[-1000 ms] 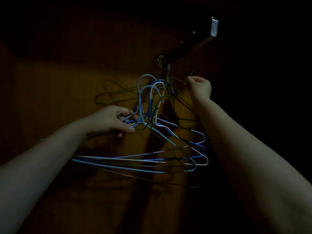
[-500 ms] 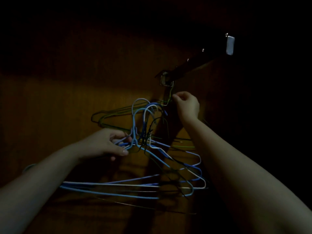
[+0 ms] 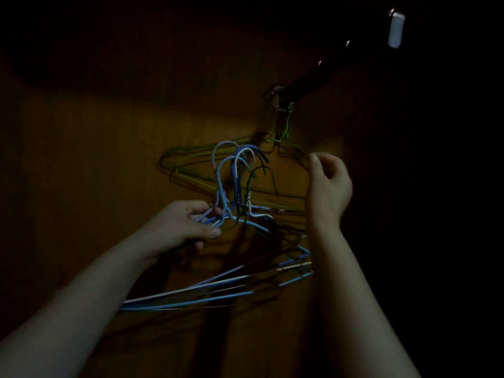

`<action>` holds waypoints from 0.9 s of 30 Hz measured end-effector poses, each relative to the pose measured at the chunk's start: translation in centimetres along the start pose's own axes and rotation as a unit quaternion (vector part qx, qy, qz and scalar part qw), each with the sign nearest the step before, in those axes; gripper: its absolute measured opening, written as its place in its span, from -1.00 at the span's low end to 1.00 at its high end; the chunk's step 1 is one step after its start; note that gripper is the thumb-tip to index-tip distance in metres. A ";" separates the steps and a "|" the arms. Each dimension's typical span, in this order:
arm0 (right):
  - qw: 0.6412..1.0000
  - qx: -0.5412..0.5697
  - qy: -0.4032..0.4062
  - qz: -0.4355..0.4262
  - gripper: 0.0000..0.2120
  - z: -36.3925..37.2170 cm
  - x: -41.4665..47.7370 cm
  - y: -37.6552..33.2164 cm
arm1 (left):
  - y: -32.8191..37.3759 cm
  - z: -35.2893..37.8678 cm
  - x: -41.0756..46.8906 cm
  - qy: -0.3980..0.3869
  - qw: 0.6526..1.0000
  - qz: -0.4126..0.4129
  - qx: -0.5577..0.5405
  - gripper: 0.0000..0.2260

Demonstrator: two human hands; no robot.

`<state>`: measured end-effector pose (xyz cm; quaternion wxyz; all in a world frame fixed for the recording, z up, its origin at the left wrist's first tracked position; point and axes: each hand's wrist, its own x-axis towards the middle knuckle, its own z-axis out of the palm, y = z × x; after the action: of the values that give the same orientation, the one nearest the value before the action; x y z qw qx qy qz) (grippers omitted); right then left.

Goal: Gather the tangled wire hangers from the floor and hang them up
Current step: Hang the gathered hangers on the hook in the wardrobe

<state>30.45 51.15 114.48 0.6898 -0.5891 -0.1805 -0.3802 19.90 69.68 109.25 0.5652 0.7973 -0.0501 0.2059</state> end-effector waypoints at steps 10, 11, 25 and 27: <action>0.957 -0.215 -0.189 0.038 -0.71 -5.3 -19.1 2.2 | -3.8 7.2 -7.8 0.040 0.995 -0.076 -0.053 -0.84; 0.951 -0.230 -0.201 0.056 -0.73 -5.7 -19.5 2.2 | -4.1 7.8 -8.3 0.045 0.994 -0.079 -0.052 -0.86; 0.965 -0.057 -0.149 0.210 -0.75 -9.0 -21.6 1.9 | -3.8 11.4 -12.8 0.089 0.987 -0.099 -0.085 -0.82; 0.966 -0.047 -0.135 0.216 -0.79 -9.2 -21.6 1.8 | -3.6 11.5 -13.0 0.089 0.987 -0.103 -0.087 -0.82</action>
<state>16.01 49.18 95.98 0.6958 -0.6922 -0.1226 -0.1472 12.33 58.36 97.90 0.6531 0.7243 0.0647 0.2111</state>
